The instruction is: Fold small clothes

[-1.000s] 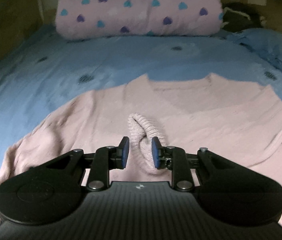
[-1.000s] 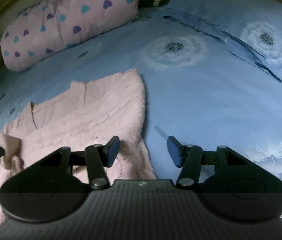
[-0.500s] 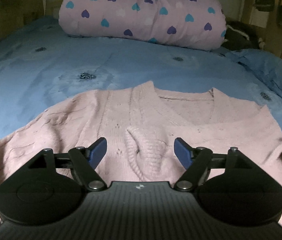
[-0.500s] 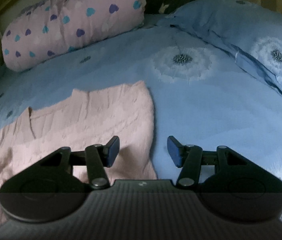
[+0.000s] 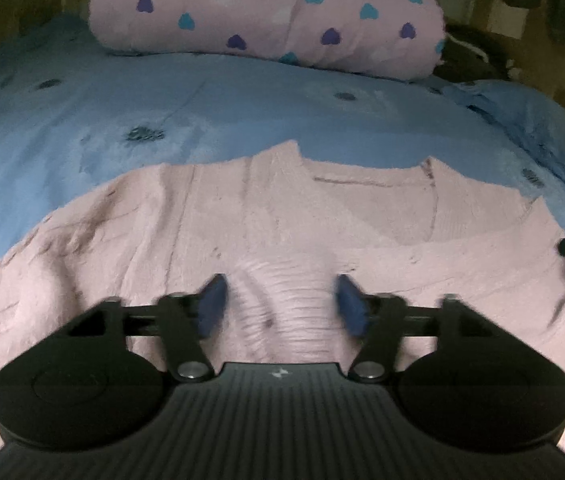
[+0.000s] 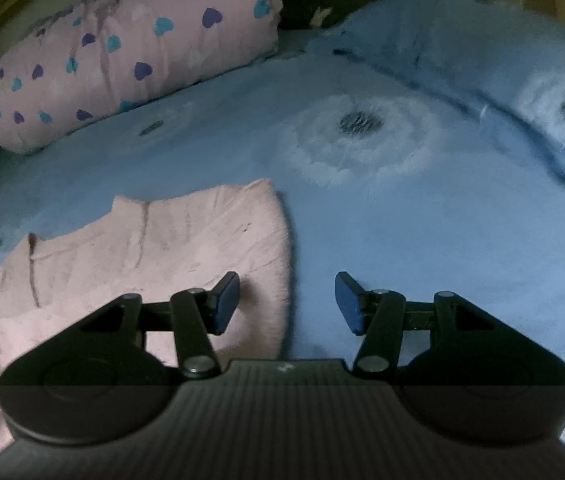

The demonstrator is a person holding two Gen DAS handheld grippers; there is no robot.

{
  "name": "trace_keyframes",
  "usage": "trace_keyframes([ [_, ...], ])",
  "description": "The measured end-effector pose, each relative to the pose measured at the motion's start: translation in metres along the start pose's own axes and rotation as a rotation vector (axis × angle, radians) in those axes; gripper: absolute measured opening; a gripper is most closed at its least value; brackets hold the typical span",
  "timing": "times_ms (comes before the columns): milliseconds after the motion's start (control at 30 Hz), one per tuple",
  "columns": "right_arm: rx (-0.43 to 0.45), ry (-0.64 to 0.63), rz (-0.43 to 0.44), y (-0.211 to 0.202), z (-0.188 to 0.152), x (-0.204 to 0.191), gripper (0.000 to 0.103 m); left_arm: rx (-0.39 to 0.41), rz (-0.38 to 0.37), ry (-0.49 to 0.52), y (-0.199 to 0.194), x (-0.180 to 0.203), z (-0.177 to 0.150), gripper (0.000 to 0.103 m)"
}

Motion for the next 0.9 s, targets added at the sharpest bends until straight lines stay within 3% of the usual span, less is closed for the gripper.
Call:
trace_keyframes([
  [167, 0.041, -0.016, 0.029, 0.014, -0.001, -0.01, 0.055, -0.004, -0.032, -0.009, 0.0, 0.002, 0.001, 0.03],
  [233, 0.055, -0.029, 0.048, 0.019, -0.002, -0.013, 0.056, 0.017, -0.022, 0.022, -0.005, 0.007, 0.005, 0.026],
  [267, 0.062, -0.033, 0.054, 0.02, -0.002, -0.015, 0.049, 0.035, -0.012, 0.042, -0.009, 0.009, 0.009, 0.025],
  [300, 0.07, -0.039, 0.062, 0.019, -0.002, -0.016, 0.019, 0.053, 0.007, 0.063, -0.011, 0.011, 0.013, 0.025],
  [333, 0.077, -0.042, 0.079, 0.018, -0.001, -0.019, 0.012, 0.071, 0.027, 0.081, -0.013, 0.012, 0.017, 0.025],
  [467, 0.195, -0.057, 0.036, 0.005, 0.005, -0.027, 0.012, 0.106, 0.096, 0.135, -0.006, 0.007, 0.028, 0.026],
  [533, 0.24, -0.095, -0.006, 0.003, 0.005, -0.035, 0.012, 0.085, 0.112, 0.169, 0.005, 0.005, 0.026, 0.029],
  [600, 0.247, -0.14, -0.05, 0.008, 0.002, -0.041, 0.014, 0.031, 0.143, 0.18, 0.017, 0.001, 0.019, 0.051],
  [700, 0.192, -0.204, -0.109, 0.022, -0.005, -0.048, 0.024, 0.033, 0.202, 0.192, 0.019, -0.005, 0.017, 0.071],
  [800, 0.181, -0.191, -0.146, 0.02, -0.001, -0.043, 0.043, 0.065, 0.196, 0.162, 0.005, -0.008, 0.026, 0.077],
  [900, 0.175, -0.129, -0.121, 0.013, 0.005, -0.03, 0.046, 0.101, 0.168, 0.099, -0.012, -0.011, 0.034, 0.081],
])
Point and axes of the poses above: each gripper's, at about its wrist camera, not at the fingertips, and y roughly the way its jaws point, x to its right, z to its top, the point moved 5 cm from there along y, roughly the way its jaws point, and after that the axes turned 11 degrees about -z, right-handed, at the moved point
